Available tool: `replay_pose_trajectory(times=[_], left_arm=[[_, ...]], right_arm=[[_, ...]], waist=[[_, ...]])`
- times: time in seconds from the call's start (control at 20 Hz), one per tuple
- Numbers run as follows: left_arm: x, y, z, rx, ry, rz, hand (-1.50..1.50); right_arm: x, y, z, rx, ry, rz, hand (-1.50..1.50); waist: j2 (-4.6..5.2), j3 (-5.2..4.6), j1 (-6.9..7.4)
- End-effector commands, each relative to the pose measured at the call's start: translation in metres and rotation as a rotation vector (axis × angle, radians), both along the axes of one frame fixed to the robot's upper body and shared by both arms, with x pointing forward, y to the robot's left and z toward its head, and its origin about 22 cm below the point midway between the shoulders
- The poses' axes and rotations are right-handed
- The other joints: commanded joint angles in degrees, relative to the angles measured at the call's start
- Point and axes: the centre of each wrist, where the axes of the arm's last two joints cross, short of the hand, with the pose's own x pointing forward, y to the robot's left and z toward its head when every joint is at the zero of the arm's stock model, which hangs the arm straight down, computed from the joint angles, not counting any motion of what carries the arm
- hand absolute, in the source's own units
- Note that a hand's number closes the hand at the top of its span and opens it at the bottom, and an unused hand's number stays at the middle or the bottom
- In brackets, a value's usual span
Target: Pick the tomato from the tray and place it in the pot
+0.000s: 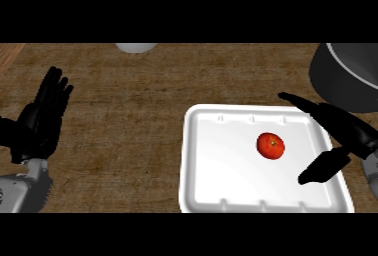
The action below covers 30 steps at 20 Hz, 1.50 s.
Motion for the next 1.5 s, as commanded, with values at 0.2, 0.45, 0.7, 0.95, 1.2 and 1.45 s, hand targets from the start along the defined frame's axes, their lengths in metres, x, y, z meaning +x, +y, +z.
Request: replay_pose_trajectory(times=[0.2,0.45,0.7,0.95,1.2,1.45], left_arm=[[0.004,-0.004,-0.004,0.024,-0.008,0.003,0.0],[-0.01,0.008,0.001,0.011,0.001,-0.003,0.0],[-0.003,0.009,0.006,0.011,-0.002,-0.005,0.0],[-0.008,-0.006,-0.01,0.002,-0.009,-0.007,0.0],[-0.005,-0.005,0.004,0.026,-0.033,0.01,0.0],[0.003,-0.002,-0.019,-0.002,0.01,0.004,0.0]], right_arm=[[0.014,0.012,-0.012,-0.012,0.041,-0.017,-1.5],[-0.014,0.027,-0.051,-0.123,0.085,-0.061,-1.5],[0.001,0.035,-0.066,-0.122,0.069,-0.046,-1.5],[0.006,0.046,-0.051,-0.118,0.072,-0.054,-1.5],[0.007,0.031,-0.063,-0.146,0.072,-0.084,-1.5],[0.018,0.022,-0.09,-0.14,0.095,-0.097,-1.5]], waist=[[0.08,0.05,-0.04],[0.0,0.06,-0.06],[0.07,0.06,-0.04],[0.03,0.04,-0.11],[0.02,0.05,-0.17],[0.09,0.05,-0.18]])
